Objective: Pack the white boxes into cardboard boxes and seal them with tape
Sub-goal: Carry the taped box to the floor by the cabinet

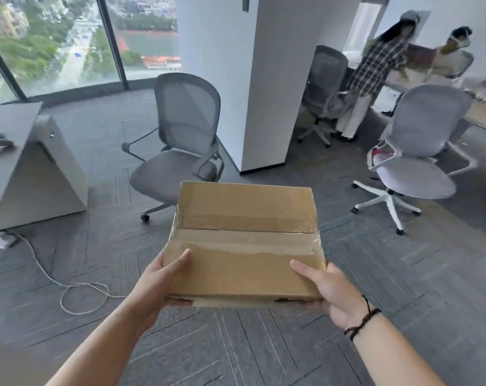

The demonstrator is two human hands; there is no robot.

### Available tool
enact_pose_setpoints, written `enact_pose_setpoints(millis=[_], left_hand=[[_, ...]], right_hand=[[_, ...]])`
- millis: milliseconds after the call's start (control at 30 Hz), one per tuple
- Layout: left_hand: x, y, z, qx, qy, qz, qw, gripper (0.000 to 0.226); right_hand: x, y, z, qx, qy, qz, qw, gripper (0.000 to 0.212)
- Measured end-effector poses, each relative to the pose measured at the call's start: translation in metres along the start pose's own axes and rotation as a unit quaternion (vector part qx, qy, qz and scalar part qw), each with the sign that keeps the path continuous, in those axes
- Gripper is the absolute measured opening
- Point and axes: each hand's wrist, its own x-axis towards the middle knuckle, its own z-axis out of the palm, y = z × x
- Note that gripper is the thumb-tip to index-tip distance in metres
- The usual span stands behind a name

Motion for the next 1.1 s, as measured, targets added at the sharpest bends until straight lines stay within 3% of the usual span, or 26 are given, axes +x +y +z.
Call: enact_pose_setpoints(millis=[133, 400, 533, 733, 967, 1100], left_hand=[[0.050, 0.027, 0.026, 0.031, -0.022, -0.005, 0.999, 0.025], [0.178, 0.067, 0.117, 0.078, -0.046, -0.026, 0.996, 0.031], [0.258, 0.090, 0.190, 0.094, -0.031, -0.043, 0.994, 0.030], [0.345, 0.135, 0.284, 0.092, -0.028, -0.052, 0.994, 0.026], [0.451, 0.178, 0.348, 0.079, -0.009, -0.061, 0.995, 0.024], [0.537, 0.191, 0.376, 0.069, -0.014, -0.077, 0.995, 0.023]], right_hand=[[0.032, -0.023, -0.009, 0.012, 0.026, 0.003, 1.000, 0.078], [0.158, -0.068, -0.064, 0.055, 0.046, 0.015, 0.997, 0.050], [0.245, -0.107, -0.113, 0.069, 0.037, 0.030, 0.997, 0.061], [0.347, -0.181, -0.180, 0.065, 0.033, 0.050, 0.996, 0.059], [0.463, -0.262, -0.211, 0.041, 0.029, 0.053, 0.997, 0.065], [0.545, -0.297, -0.220, 0.023, 0.036, 0.075, 0.996, 0.058]])
